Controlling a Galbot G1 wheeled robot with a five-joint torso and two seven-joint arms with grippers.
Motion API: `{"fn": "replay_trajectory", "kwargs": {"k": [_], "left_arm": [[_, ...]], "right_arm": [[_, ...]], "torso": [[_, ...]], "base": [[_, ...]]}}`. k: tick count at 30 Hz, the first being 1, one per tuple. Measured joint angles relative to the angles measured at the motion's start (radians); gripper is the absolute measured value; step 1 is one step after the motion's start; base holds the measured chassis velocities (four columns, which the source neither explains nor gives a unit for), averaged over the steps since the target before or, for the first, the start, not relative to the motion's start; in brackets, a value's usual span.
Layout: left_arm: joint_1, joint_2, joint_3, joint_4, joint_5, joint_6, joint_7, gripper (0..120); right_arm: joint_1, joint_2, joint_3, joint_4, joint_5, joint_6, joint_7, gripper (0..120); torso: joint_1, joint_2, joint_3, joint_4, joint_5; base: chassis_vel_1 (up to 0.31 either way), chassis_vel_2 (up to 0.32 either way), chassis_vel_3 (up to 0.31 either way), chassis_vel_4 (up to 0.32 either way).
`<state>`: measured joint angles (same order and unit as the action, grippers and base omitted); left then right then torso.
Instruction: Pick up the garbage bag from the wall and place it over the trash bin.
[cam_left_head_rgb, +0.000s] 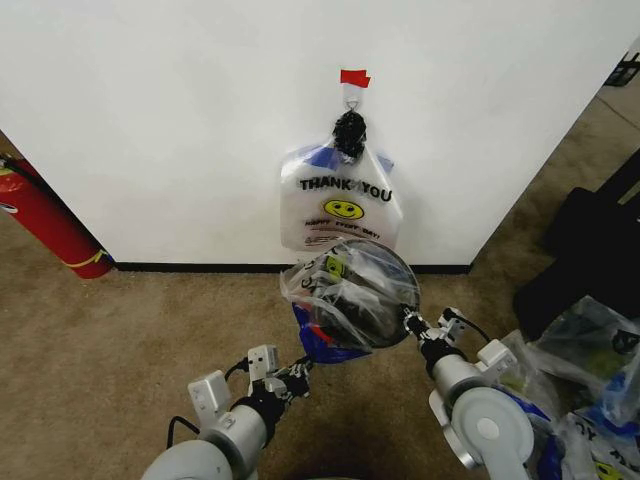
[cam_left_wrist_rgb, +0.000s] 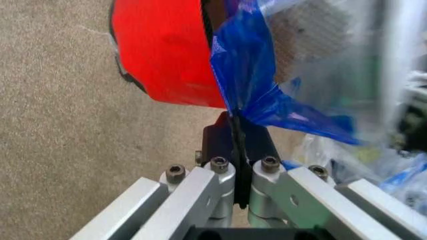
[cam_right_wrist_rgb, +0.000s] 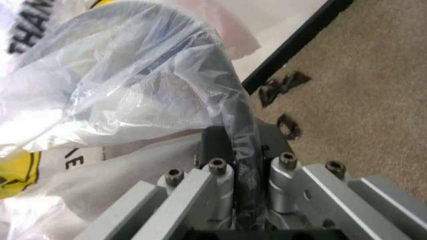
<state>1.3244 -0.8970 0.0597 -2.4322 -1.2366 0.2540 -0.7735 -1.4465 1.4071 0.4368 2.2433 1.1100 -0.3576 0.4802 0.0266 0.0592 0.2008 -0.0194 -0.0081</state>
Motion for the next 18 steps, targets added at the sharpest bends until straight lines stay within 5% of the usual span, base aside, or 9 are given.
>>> {"fn": "replay_trajectory", "kwargs": {"k": [12, 18], "left_arm": [[-0.091, -0.093, 0.047, 0.266, 0.078, 0.008, 0.015, 0], [-0.113, -0.103, 0.047, 0.301, 0.081, 0.008, 0.026, 0]], "right_arm": [[-0.085, -0.035, 0.005, 0.090, -0.012, -0.017, -0.020, 0], [-0.100, -0.039, 0.005, 0.097, -0.029, -0.018, -0.025, 0]], "torso": [[0.000, 0.000, 0.000, 0.0000, 0.0000], [0.000, 0.000, 0.000, 0.0000, 0.0000]], "base": [[0.000, 0.000, 0.000, 0.000], [0.000, 0.000, 0.000, 0.000]]}}
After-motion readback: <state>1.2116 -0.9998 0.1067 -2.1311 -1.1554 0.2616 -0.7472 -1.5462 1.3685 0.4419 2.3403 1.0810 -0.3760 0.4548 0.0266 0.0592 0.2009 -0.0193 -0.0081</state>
